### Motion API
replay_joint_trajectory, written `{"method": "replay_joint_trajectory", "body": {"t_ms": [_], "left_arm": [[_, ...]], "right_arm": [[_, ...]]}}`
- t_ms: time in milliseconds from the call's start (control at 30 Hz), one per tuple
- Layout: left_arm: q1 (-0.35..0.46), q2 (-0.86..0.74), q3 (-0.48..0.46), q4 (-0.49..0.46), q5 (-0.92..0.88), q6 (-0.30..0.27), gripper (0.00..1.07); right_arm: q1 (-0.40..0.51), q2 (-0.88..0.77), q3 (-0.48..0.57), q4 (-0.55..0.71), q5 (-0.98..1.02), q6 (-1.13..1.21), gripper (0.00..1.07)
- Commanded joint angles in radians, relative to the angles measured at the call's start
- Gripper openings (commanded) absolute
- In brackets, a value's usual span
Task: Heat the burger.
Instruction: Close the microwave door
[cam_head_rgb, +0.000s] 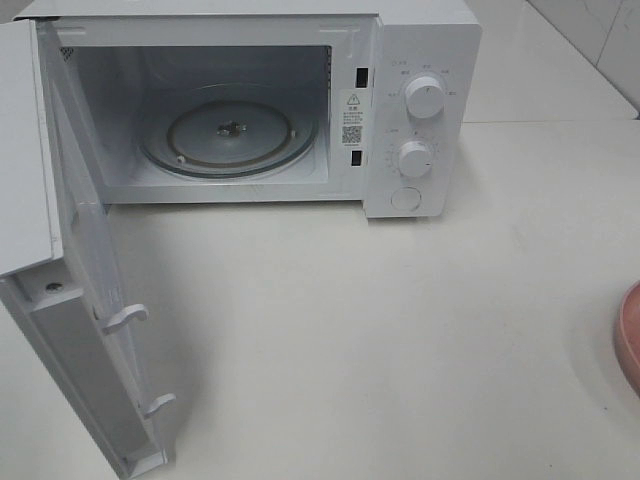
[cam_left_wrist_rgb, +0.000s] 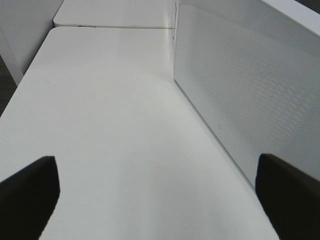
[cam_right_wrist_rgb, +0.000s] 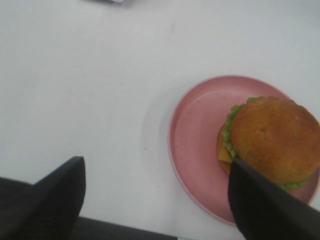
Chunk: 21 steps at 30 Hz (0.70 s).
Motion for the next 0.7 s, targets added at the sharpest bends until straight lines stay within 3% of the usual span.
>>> {"method": "replay_joint_trajectory", "body": {"t_ms": [33,367,700], "left_arm": [[0.000,-0.022,0.002,-0.005,-0.003,0.003,1.02],[0.000,-0.022,0.002,-0.005,-0.003,0.003,1.02],[0.000,-0.021,0.002,-0.005,-0.003,0.003,1.02]], "right_arm": [[-0.045,-0.046,0.003,0.000,-0.011,-0.021,0.76],[-0.228,-0.300,0.006,0.002,-0.011,-0.034,0.76],[-0.236,-0.313,0.006,0.020,-0.012,-0.059,0.76]]}}
